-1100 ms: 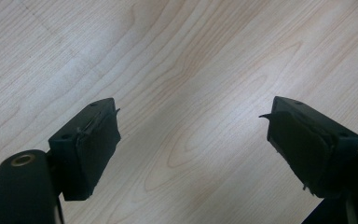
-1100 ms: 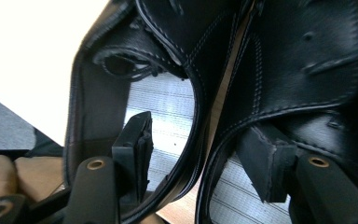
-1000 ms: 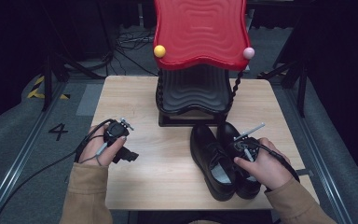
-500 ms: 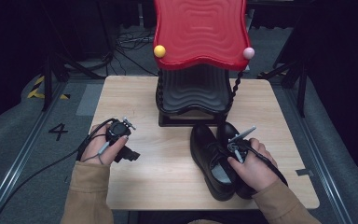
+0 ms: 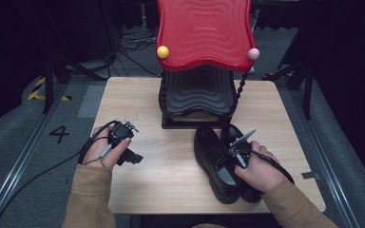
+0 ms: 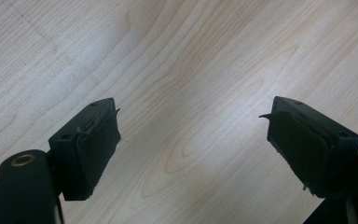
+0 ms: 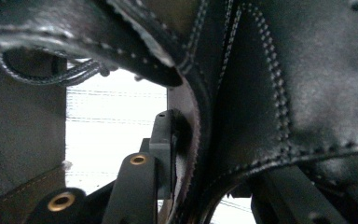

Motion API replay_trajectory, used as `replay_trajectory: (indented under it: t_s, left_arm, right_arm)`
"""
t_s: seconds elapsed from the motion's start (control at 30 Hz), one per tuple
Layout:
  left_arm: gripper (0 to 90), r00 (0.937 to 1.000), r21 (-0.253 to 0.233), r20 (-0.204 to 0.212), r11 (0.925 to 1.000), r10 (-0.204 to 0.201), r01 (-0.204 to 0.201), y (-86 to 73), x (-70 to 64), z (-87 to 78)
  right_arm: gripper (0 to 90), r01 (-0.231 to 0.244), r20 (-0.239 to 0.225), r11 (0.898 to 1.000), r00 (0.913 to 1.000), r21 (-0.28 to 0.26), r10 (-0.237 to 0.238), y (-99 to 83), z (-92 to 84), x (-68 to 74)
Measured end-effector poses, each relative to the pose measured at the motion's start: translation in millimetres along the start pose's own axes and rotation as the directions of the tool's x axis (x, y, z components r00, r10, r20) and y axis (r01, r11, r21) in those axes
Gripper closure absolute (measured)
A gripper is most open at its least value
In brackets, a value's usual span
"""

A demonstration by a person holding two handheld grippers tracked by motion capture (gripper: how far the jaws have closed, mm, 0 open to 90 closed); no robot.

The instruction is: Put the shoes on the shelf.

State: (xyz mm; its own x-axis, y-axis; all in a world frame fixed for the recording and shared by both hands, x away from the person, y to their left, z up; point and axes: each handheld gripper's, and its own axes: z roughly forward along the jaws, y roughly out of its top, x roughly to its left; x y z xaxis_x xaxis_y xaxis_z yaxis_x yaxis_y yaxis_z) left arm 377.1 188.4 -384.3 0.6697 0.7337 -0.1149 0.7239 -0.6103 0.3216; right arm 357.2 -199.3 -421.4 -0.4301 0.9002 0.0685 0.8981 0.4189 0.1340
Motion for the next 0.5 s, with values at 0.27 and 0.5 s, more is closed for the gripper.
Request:
replay_trajectory:
  t_s: [0.27,0.5]
  left_arm:
    - [17.4,1.0000,0.000,-0.004,1.0000,-0.005,0.005,-2.7,1.4,0.3]
    - [17.4,1.0000,-0.001,-0.003,1.0000,-0.008,0.008,-5.8,1.9,-1.1]
  right_arm:
    - [77.9,-0.025,-0.046,1.000,0.9986,-0.017,0.024,-0.9,-2.8,-7.4]
    - [81.8,-0.143,-0.057,0.989,0.9882,-0.026,0.142,-0.6,-8.8,-9.7]
